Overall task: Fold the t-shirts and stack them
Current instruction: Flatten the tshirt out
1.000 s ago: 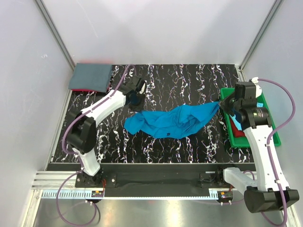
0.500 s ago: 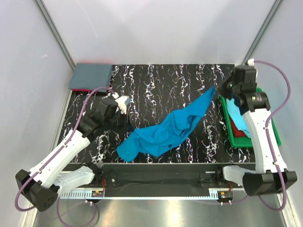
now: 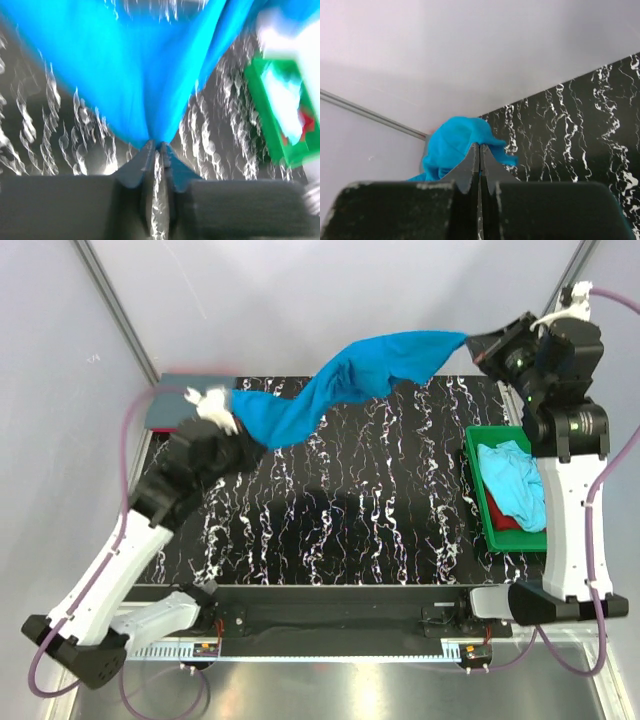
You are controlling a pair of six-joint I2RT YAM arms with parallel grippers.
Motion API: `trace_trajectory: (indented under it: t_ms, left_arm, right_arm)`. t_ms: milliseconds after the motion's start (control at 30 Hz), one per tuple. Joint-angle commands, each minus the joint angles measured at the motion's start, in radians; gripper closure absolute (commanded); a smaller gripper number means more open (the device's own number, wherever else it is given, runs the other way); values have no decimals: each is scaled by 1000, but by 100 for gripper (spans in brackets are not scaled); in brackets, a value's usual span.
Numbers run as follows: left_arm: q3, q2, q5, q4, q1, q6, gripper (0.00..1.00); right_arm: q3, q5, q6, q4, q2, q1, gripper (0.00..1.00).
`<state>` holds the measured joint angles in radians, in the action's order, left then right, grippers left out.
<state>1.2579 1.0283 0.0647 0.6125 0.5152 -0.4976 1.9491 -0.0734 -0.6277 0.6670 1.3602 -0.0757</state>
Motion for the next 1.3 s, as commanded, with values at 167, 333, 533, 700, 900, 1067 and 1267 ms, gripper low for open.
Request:
trace_trajectory:
  t_ms: [167, 333, 533, 700, 900, 1067, 1267]
  left_arm:
    - [-462, -206, -28, 0, 75, -135, 50]
    - [-289, -35, -6, -17, 68, -20, 36]
    - [-126, 211, -271, -120, 71, 76, 40]
    - [-100, 265, -431, -279, 111, 56, 40]
    - [1, 260, -463, -332, 134, 28, 38]
    - [89, 225, -465, -335, 151, 21, 34]
    - [169, 277, -416, -339, 229, 53, 30]
  right_arm:
    - [-337, -158, 80, -29, -119, 2, 100]
    - [-424, -290, 78, -14, -197, 2, 100]
    - [-405, -312, 89, 42, -248, 4, 100]
    - [-281, -313, -19, -7, -254, 2, 100]
    - [89, -189, -191, -66, -133, 2, 100]
    - [278, -94, -283, -69, -36, 4, 100]
    - [231, -8, -363, -99, -50, 4, 100]
